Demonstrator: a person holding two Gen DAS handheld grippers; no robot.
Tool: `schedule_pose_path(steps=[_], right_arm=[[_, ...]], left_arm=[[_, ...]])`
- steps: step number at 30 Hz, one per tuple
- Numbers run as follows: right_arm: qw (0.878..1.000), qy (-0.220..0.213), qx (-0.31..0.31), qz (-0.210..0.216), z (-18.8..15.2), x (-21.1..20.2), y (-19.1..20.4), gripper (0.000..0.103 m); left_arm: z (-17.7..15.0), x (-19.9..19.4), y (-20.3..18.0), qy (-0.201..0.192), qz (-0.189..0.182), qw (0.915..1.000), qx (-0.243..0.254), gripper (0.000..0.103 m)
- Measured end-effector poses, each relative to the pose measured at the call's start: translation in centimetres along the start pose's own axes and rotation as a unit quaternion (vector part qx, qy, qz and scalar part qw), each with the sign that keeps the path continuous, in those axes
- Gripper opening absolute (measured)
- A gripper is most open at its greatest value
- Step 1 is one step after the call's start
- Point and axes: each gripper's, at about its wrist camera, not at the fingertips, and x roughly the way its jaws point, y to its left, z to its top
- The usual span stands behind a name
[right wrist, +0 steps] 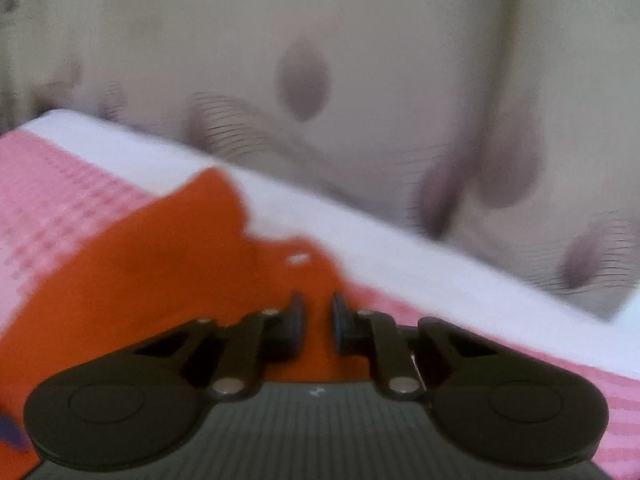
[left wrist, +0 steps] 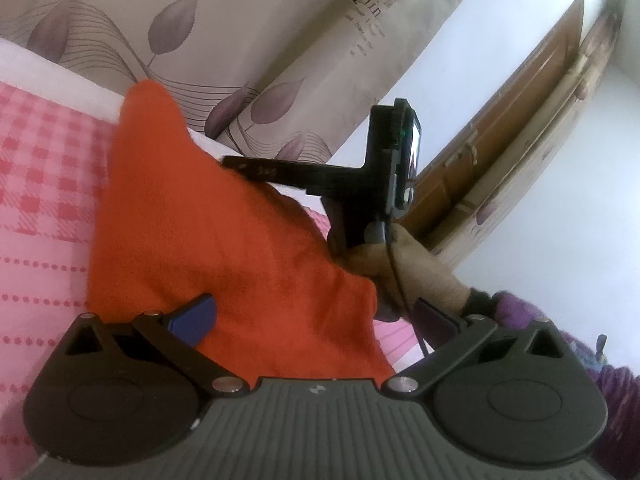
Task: Fold small clothes
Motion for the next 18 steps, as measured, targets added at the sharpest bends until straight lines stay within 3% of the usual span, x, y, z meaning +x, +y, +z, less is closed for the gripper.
schedule_pose_path(steps=[2, 4, 7, 13, 14, 16, 18], right_arm=[[0.999, -0.004, 0.048, 0.021, -0.4, 0.0, -1.6, 0.009], [0.995, -0.036, 0.077, 0.053, -0.7, -1.1, -2.6, 0.009], [0.988, -0.072, 0.076, 0.111, 0.4, -3.3, -2.8, 0.009], [0.975, 0.015, -0.035, 0.219, 3.2, -1.4, 1.8, 0.009], [0.974, 0.033, -0.053, 0.219, 3.1, -0.5, 2.7, 0.009], [0.981, 0.059, -0.073, 0.17, 2.8, 1.6, 3.4, 0.009], [0.989, 0.058, -0.02, 0.135, 3.1, 2.8, 1.6, 0.011]], left_arm=[[0.0, 0.0, 0.0, 0.0, 0.0, 1.0, 0.0, 0.103], [0.0, 0.0, 0.0, 0.0, 0.0, 1.0, 0.0, 0.103], [0.0, 0.0, 0.0, 0.001, -0.001, 1.0, 0.0, 0.103], [0.0, -0.1, 0.2, 0.002, -0.003, 1.0, -0.004, 0.103], [0.0, -0.1, 0.2, 0.002, -0.003, 1.0, -0.003, 0.103], [0.0, -0.2, 0.1, 0.003, -0.003, 1.0, -0.001, 0.103], [0.0, -0.1, 0.2, 0.005, -0.002, 1.0, 0.0, 0.103]])
